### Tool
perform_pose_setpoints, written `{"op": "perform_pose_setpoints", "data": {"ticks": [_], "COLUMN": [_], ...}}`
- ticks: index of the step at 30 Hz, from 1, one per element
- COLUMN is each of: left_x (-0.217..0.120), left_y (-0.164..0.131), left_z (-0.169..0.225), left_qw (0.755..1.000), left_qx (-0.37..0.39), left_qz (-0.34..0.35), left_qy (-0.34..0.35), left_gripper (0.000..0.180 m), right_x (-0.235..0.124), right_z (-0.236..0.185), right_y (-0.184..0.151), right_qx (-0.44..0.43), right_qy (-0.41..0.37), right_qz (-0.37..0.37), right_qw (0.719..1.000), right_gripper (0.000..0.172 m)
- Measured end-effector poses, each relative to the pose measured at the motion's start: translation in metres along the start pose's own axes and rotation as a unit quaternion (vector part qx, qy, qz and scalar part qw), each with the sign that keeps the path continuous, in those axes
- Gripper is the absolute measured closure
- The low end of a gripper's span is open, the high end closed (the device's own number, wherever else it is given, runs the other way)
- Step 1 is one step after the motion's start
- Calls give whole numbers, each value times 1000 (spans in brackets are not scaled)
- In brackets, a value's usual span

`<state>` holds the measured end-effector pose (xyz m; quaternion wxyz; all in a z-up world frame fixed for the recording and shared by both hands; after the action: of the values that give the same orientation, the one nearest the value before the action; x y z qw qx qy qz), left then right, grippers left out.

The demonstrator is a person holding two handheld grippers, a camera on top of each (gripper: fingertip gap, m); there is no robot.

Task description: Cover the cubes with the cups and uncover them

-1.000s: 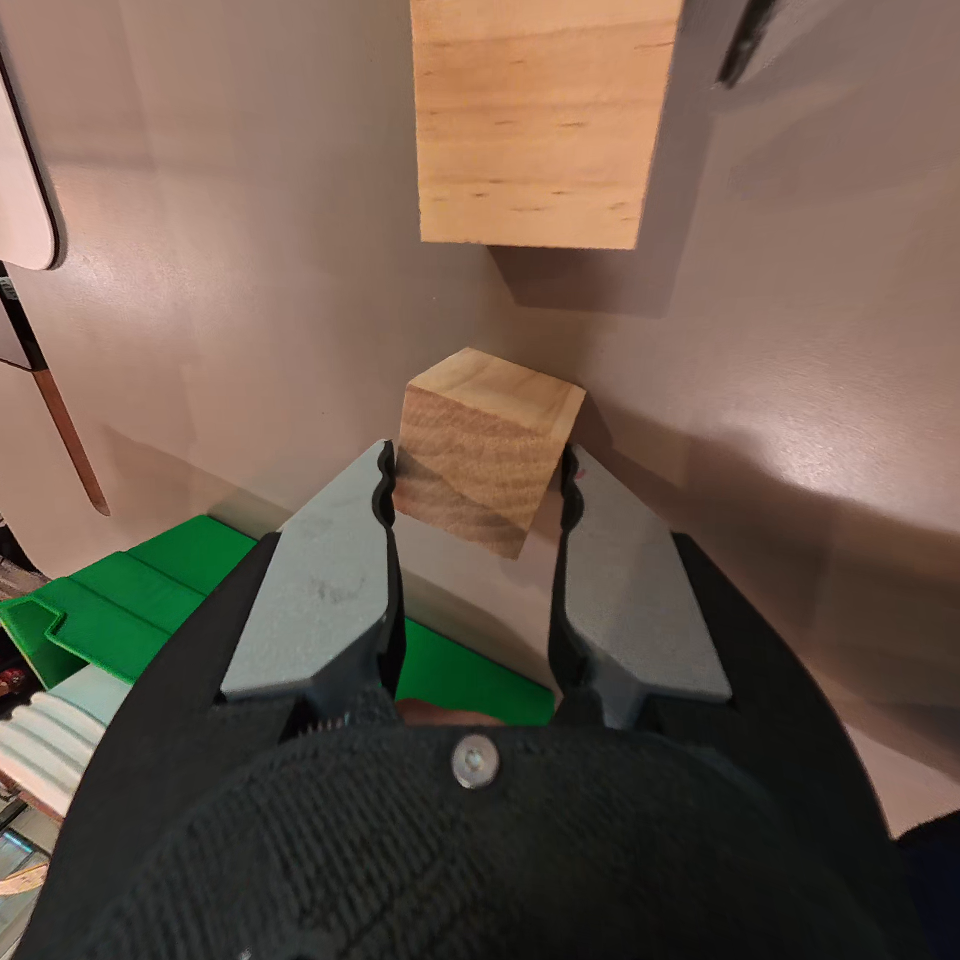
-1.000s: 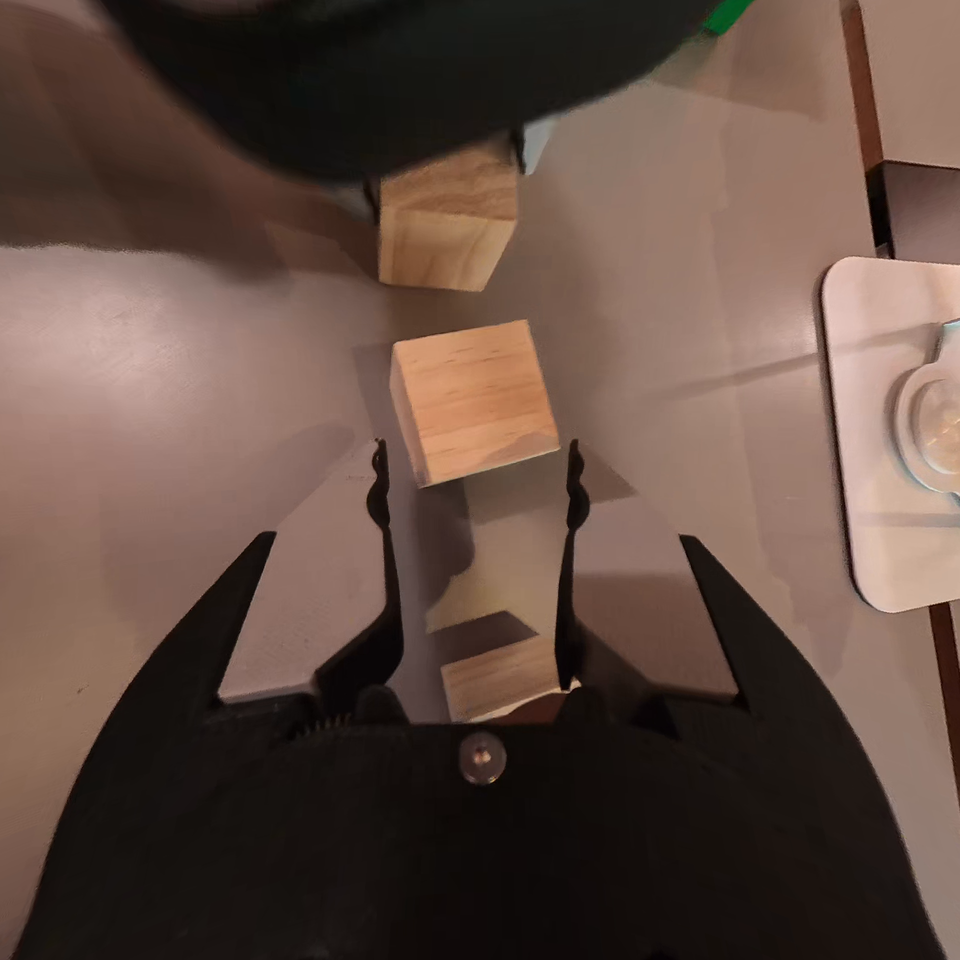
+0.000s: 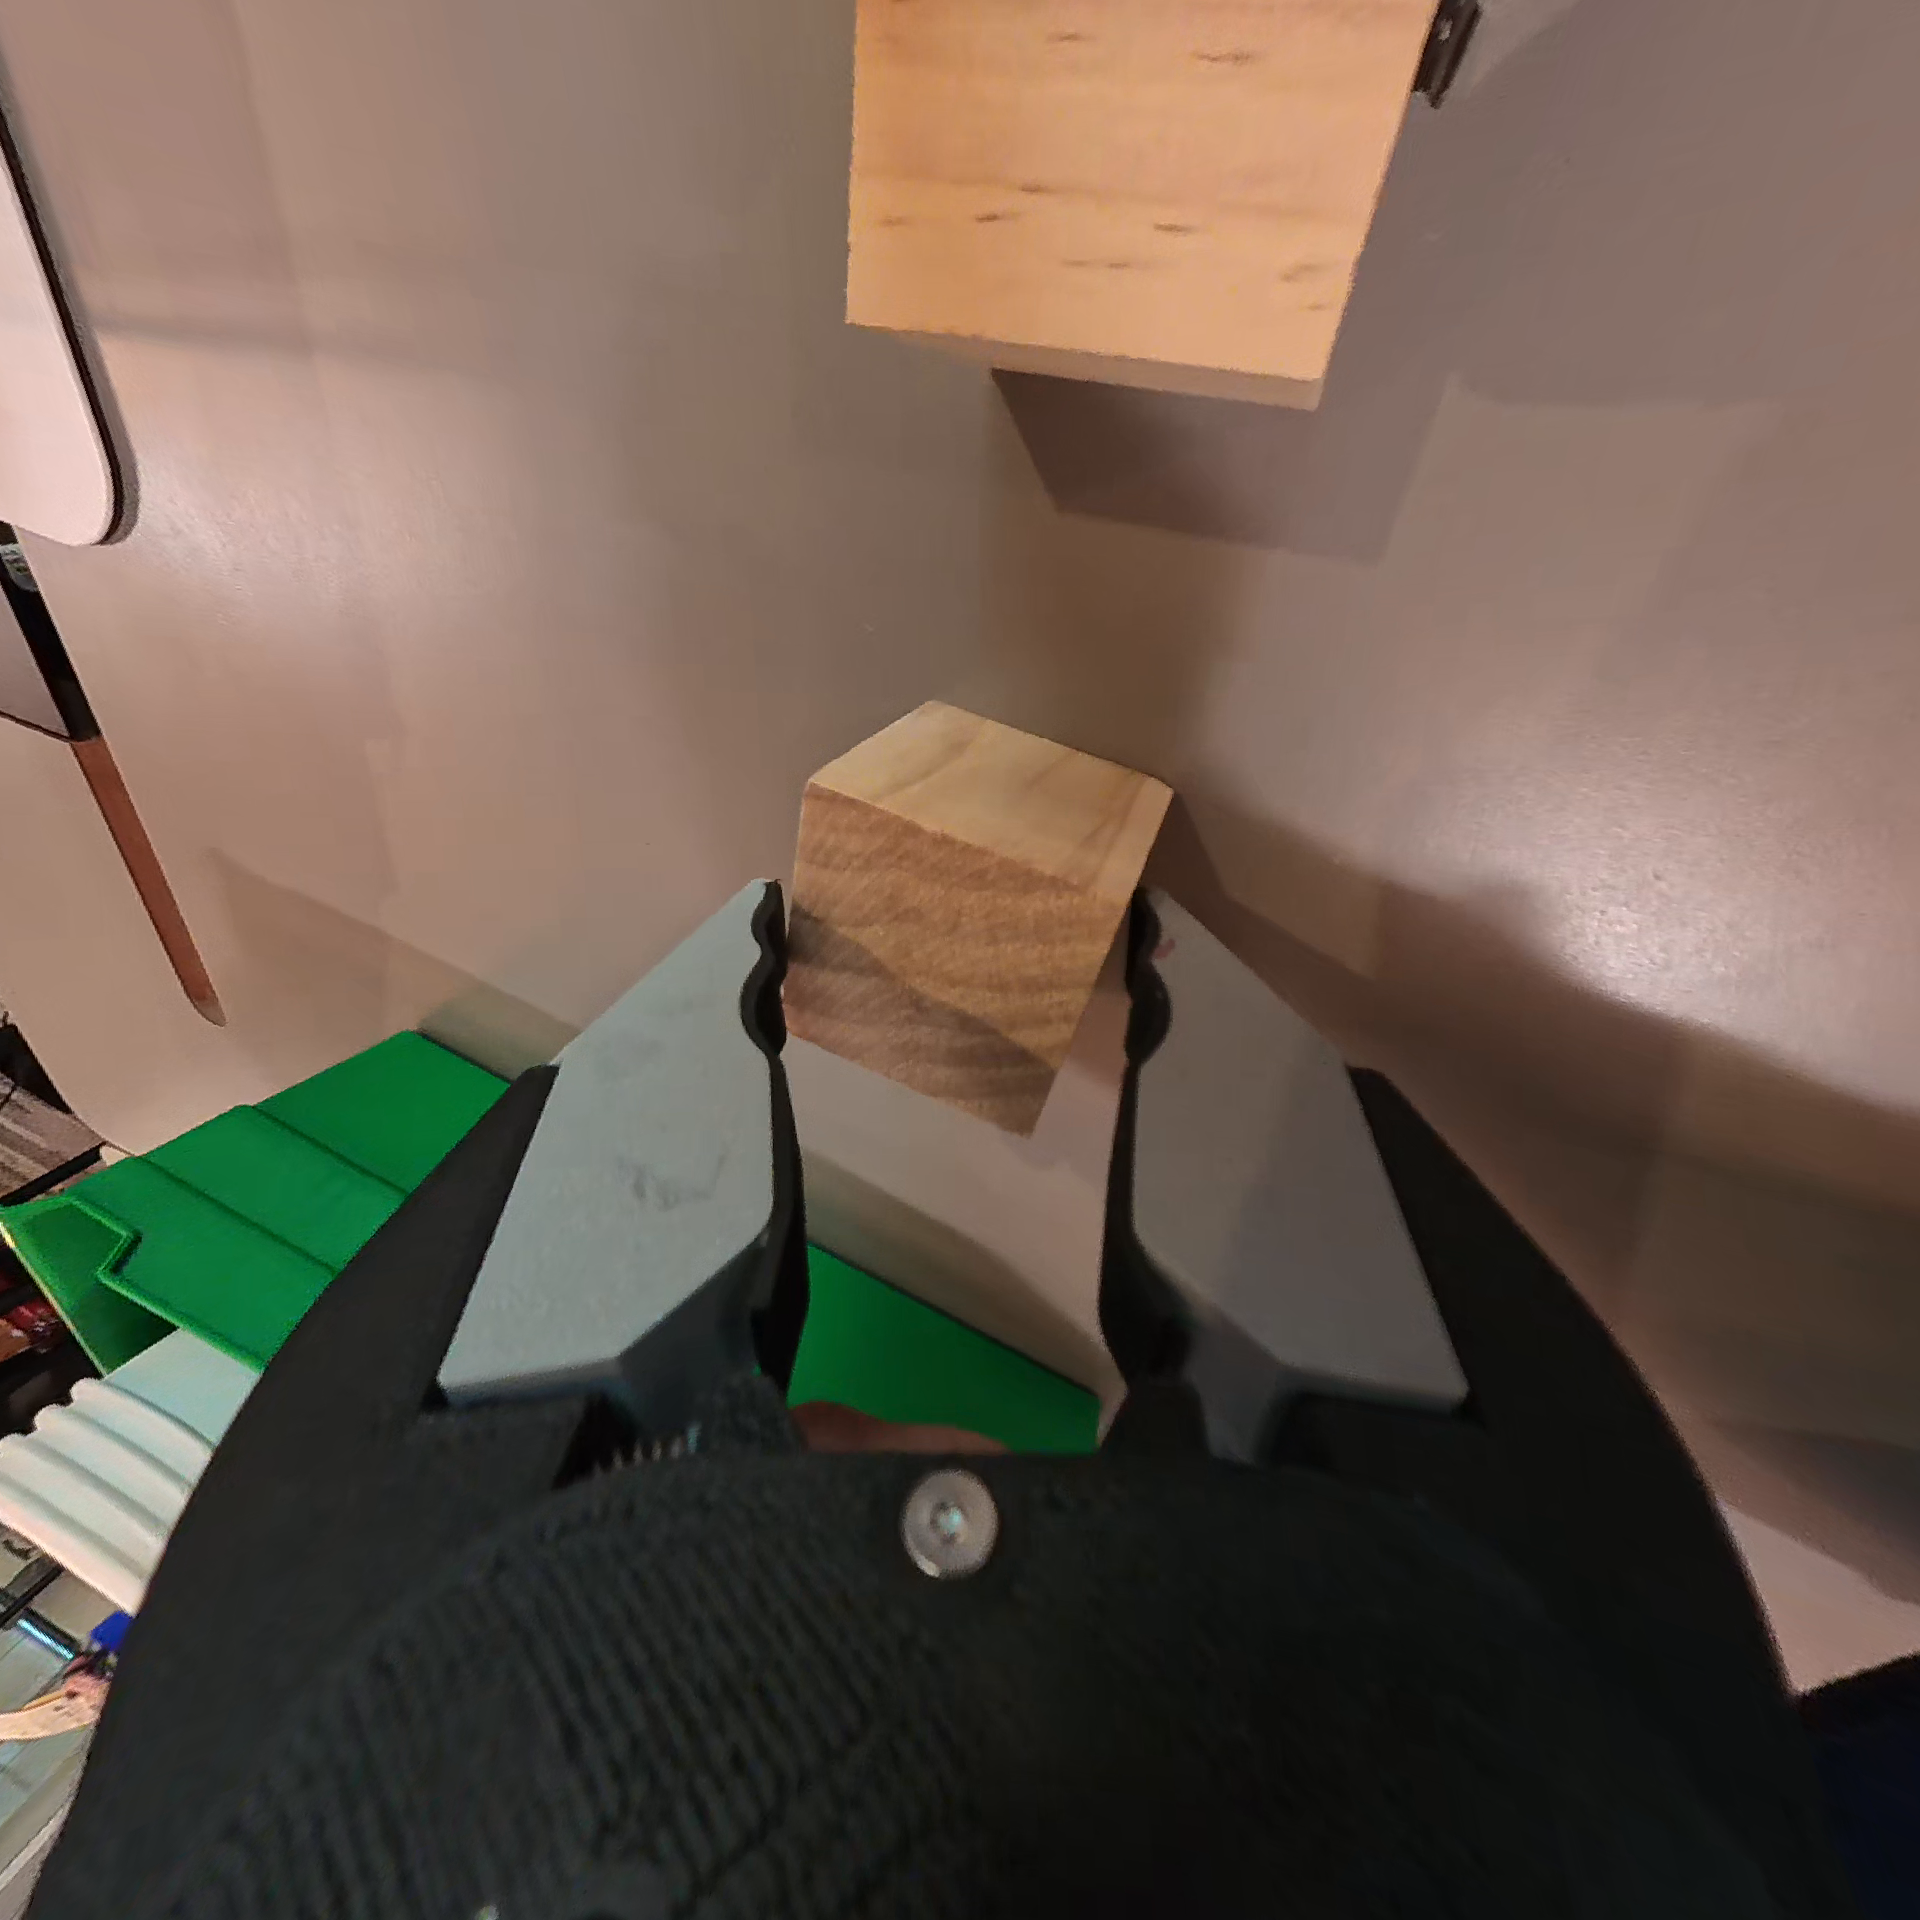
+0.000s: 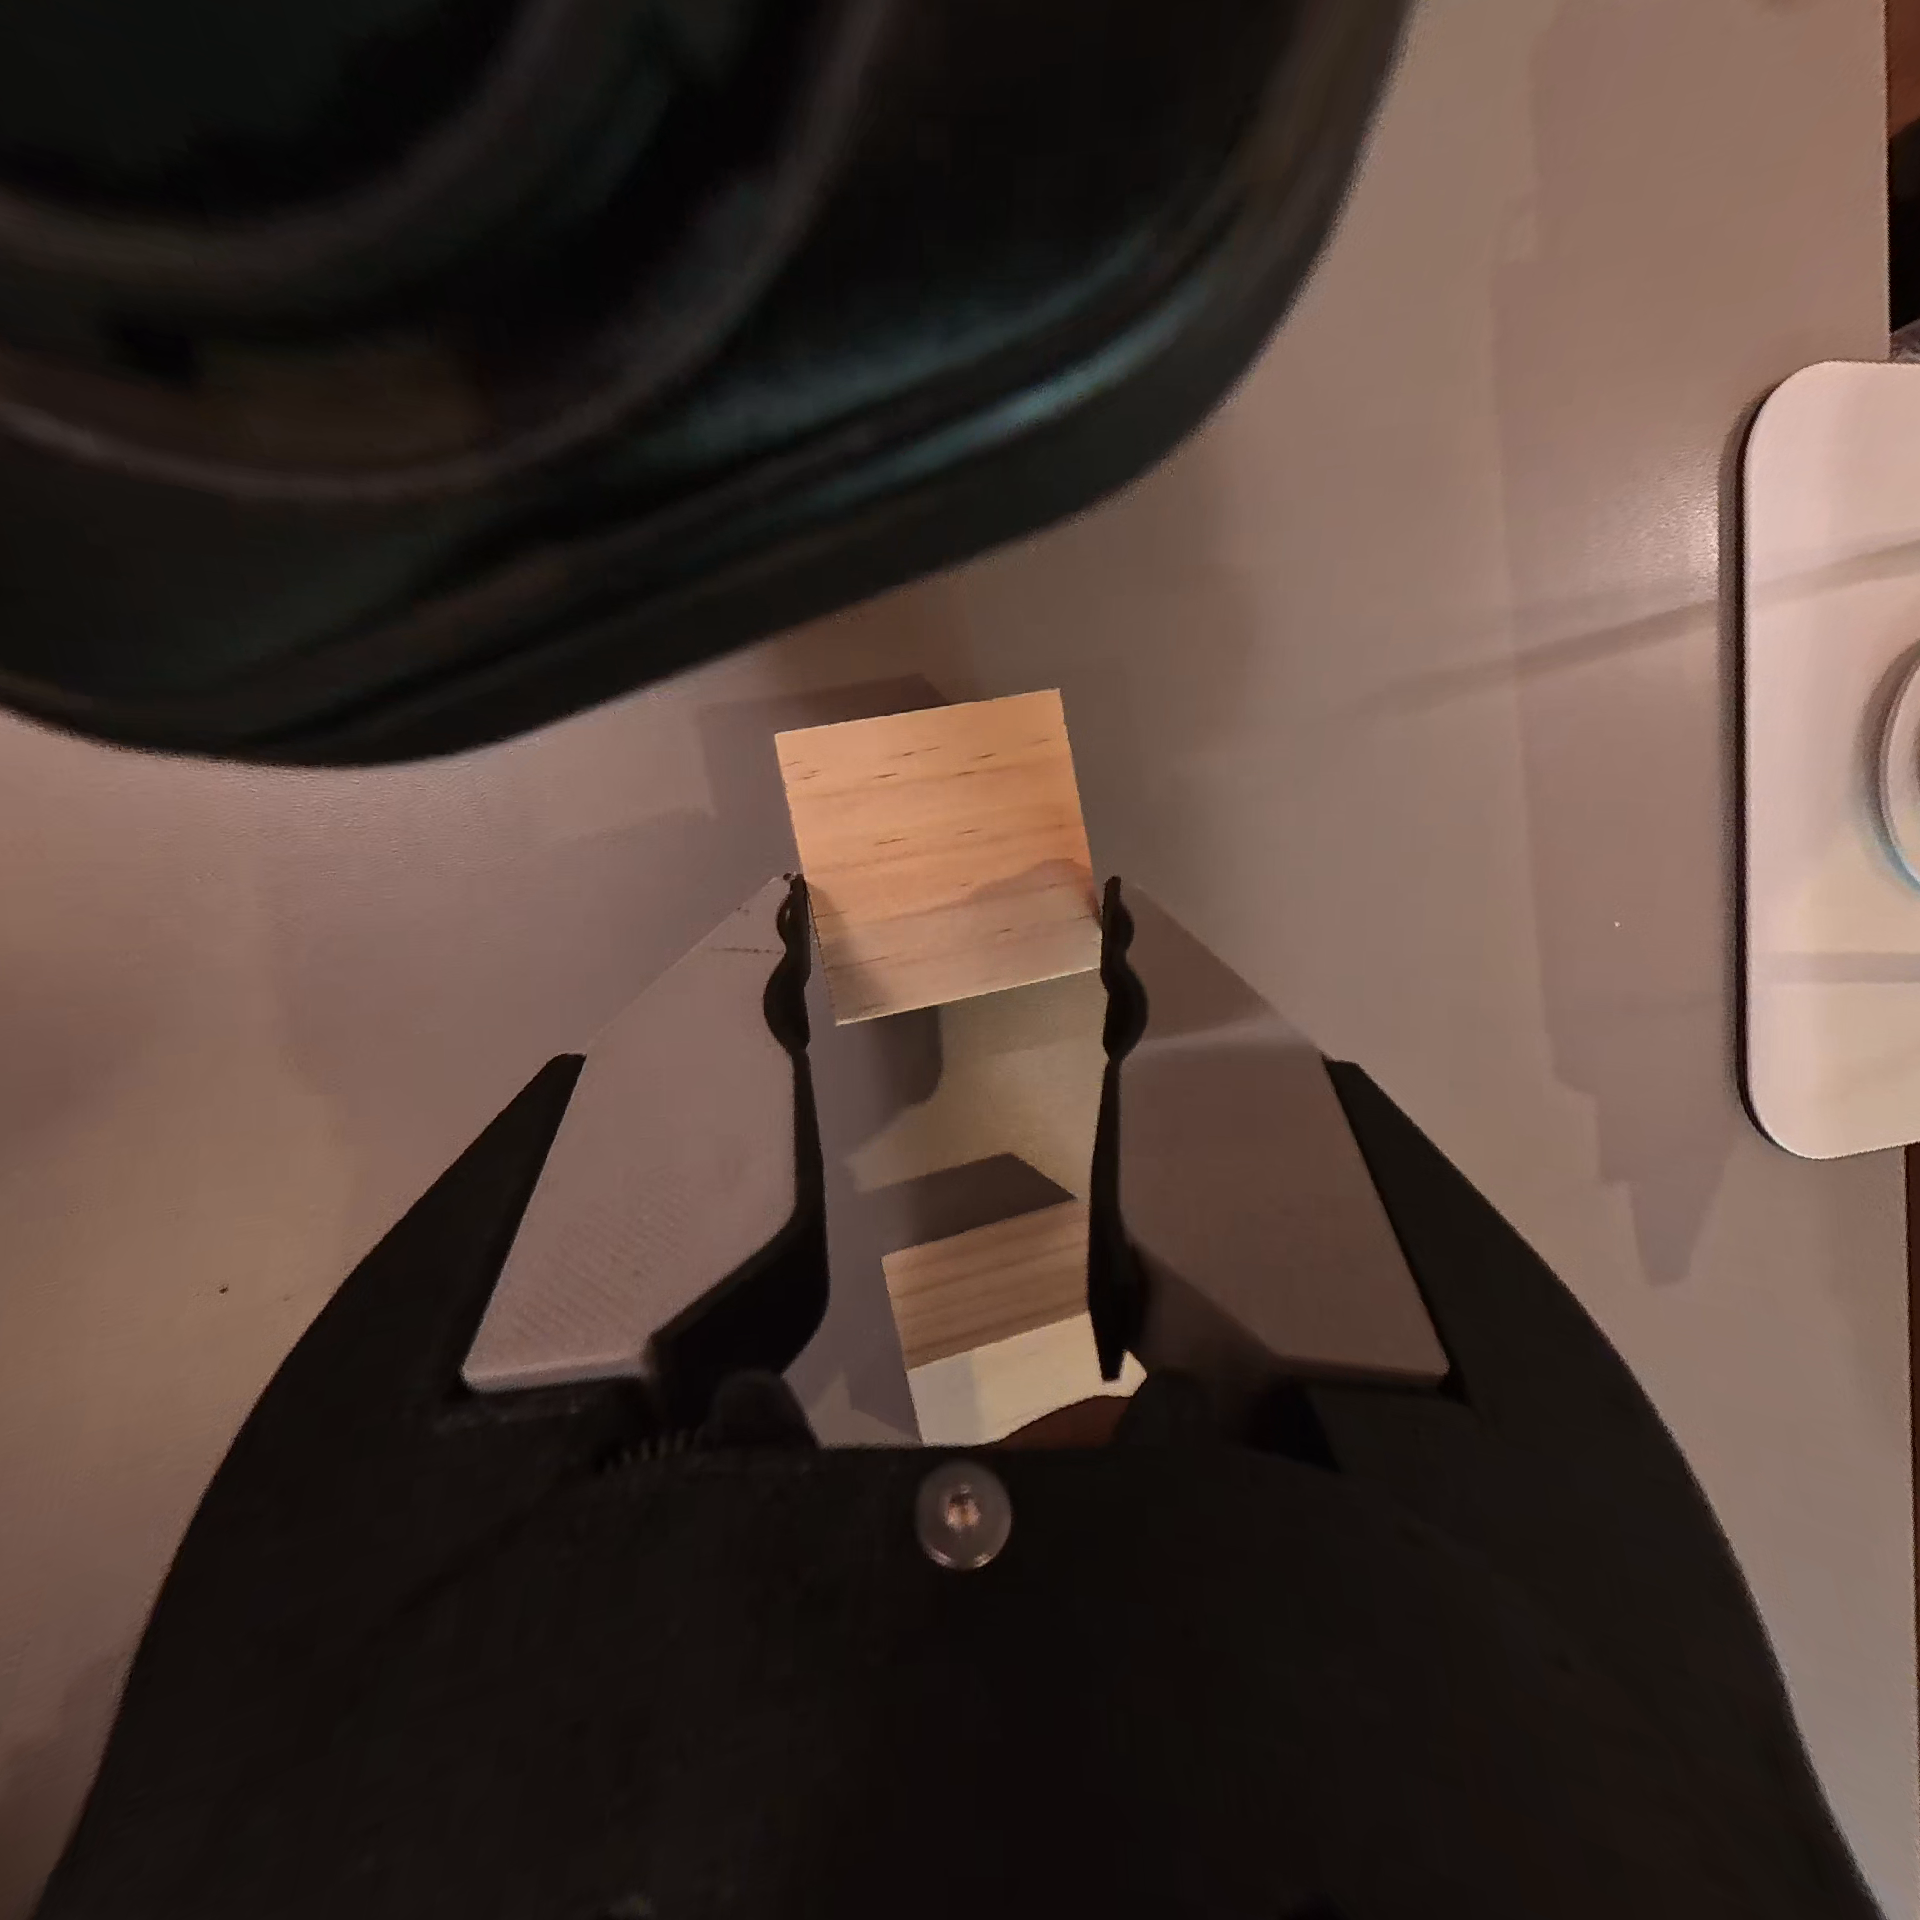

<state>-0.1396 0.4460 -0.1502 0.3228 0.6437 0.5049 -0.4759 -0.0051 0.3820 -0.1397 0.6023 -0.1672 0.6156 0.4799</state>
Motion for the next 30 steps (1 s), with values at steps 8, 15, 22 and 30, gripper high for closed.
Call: {"op": "perform_pose_setpoints", "data": {"ticks": [8, 15, 22, 30], "left_x": [0, -17, -70, -85], "left_y": [1, -5, -26, -46], "left_z": [-1, 0, -5, 4], "left_qw": [1000, 999, 983, 932], "left_qx": [-12, -24, -78, -200], "left_qz": [-6, 43, 140, 259], "left_qy": [-2, -9, 94, 156], "left_gripper": [116, 101, 99, 103], "right_x": [-3, -46, -107, -128], "right_z": [1, 9, 19, 14], "right_y": [-1, -11, -65, -180], "right_qx": [3, 13, 77, 377], "right_qy": [-2, -9, -70, -206], "right_qz": [6, 57, 100, 106], "right_qw": [1000, 998, 990, 897], "right_gripper": [117, 113, 113, 125]}}
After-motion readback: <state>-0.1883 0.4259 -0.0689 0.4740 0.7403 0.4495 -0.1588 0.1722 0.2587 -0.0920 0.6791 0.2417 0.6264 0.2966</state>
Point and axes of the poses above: each gripper's, where its closed fingertips meet, x out along the fingers, y out of its top, z = x × y across the jaws, the point moved 10 cm from there along -x, back along the fingers, and after that the axes turned 6 degrees about -z, right-handed, at the moved point
